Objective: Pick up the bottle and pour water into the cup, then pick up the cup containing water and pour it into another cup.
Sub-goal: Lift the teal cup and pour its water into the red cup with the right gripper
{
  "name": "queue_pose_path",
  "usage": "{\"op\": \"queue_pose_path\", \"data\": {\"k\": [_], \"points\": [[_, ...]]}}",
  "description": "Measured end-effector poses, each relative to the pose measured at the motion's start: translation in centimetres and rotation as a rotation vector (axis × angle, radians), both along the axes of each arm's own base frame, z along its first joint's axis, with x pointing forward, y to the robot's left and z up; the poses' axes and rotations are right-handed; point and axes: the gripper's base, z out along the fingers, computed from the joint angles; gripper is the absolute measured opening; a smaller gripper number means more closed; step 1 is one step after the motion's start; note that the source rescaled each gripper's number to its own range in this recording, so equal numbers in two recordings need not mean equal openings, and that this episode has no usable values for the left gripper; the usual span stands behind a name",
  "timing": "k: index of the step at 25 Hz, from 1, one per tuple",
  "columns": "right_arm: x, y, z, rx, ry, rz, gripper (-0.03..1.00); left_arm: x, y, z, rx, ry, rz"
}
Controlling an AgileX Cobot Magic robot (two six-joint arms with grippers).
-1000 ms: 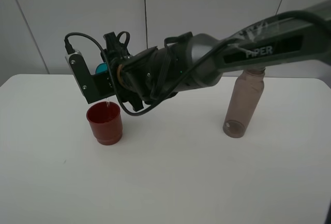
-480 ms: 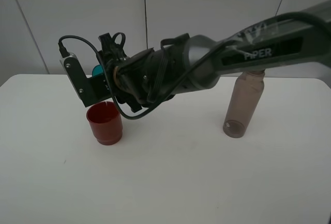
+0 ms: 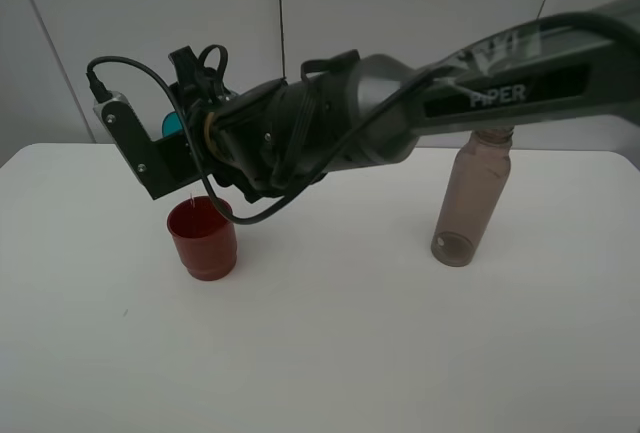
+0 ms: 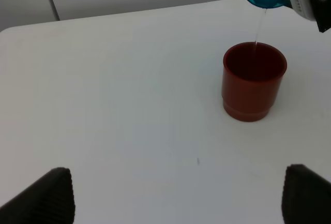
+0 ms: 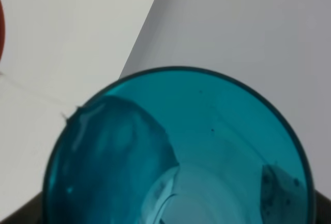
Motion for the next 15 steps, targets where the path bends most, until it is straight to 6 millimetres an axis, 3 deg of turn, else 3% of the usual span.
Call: {"op": "queue_pose_path", "data": {"k": [15], "points": [[-0.02,0.02,0.0,-0.045,-0.027,0.021,0.09,0.0,0.0,0.0,0.0,0.0,0.0]]}}
